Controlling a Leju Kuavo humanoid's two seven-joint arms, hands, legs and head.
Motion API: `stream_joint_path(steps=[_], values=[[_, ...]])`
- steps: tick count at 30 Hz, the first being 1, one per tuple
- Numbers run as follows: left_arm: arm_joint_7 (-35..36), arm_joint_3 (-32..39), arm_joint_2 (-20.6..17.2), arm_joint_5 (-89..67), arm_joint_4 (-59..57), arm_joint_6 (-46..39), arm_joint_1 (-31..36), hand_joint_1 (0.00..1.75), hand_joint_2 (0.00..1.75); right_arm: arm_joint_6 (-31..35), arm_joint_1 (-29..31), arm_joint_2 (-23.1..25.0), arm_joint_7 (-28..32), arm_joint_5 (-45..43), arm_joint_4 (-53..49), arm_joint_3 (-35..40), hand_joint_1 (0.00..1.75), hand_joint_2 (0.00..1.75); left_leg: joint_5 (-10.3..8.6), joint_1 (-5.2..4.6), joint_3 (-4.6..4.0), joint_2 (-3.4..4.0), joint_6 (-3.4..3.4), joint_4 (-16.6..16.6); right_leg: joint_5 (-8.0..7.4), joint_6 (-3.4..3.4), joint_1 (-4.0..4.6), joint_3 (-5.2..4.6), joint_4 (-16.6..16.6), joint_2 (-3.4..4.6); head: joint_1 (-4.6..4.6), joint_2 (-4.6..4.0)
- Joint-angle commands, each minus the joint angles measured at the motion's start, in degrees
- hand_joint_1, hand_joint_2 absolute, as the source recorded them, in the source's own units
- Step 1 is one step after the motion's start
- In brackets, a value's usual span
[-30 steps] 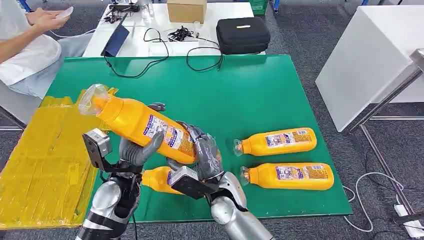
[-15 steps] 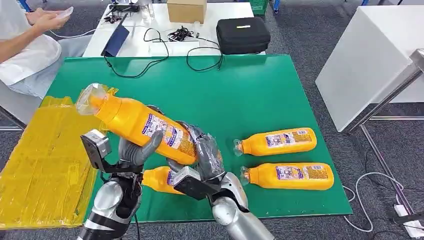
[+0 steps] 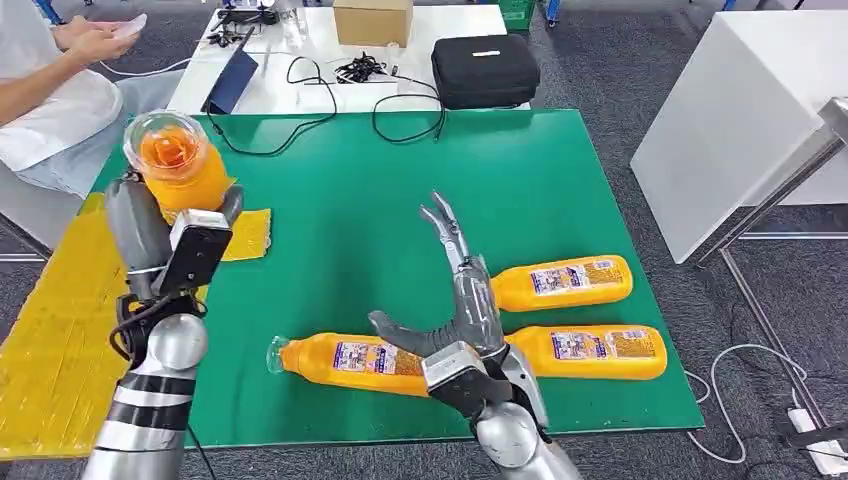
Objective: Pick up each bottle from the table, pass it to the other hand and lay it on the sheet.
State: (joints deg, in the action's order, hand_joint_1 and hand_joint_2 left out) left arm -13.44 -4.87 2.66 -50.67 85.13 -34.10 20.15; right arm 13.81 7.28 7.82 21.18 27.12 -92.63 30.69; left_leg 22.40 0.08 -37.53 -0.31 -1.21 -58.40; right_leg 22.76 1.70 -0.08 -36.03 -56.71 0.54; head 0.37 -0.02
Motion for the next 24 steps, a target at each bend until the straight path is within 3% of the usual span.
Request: stream_joint_path(steps=[1, 16, 19, 22, 24], values=[[0.60, 5.11, -2.77, -1.99, -6.14, -0.30, 4.69, 1.75, 1.75, -0.60, -0.77, -2.85, -0.12, -0.30, -3.60, -2.12, 0.00, 1.75, 0.04, 0.00, 0.14, -0.04, 0.04, 0.02, 0.06, -0.01, 0.01, 0.15, 0.02, -0.08, -0.02, 0.00], [0.55, 4.97, -2.63, -2.10, -6.05, -0.30, 4.59, 1.75, 1.75, -0.58, -0.70, -2.77, -0.12, -0.29, -3.48, -2.12, 0.00, 1.75, 0.06, 0.01, 0.18, -0.05, 0.05, 0.02, 0.07, -0.02, 0.02, 0.22, 0.03, -0.08, -0.02, 0.00], [9.07, 5.12, -8.79, -24.10, -10.93, -1.17, 6.63, 1.75, 1.75, -1.77, -0.89, -3.34, -0.17, -1.35, -3.26, -2.38, 0.00, 1.75, 0.14, 0.02, 0.35, -0.01, 0.07, 0.00, 0.14, -0.03, 0.03, 0.37, 0.01, -0.07, -0.02, 0.00], [11.14, 5.99, -15.96, -31.67, -19.37, 1.90, 10.04, 1.75, 1.75, -2.47, -1.91, -4.08, 0.25, -2.19, -3.31, -3.07, 0.00, 1.75, 0.08, 0.01, 0.30, 0.07, 0.09, 0.05, 0.07, -0.04, 0.02, 0.28, 0.03, 0.03, 0.00, 0.00], [14.34, 7.81, -18.56, -33.73, -25.55, 7.21, 12.57, 1.75, 1.75, -2.75, -2.76, -3.98, 0.34, -2.20, -3.79, -3.88, 0.00, 1.75, 0.09, 0.02, 0.36, 0.13, 0.12, 0.06, 0.07, -0.07, 0.02, 0.31, 0.01, 0.06, -0.02, 0.00]])
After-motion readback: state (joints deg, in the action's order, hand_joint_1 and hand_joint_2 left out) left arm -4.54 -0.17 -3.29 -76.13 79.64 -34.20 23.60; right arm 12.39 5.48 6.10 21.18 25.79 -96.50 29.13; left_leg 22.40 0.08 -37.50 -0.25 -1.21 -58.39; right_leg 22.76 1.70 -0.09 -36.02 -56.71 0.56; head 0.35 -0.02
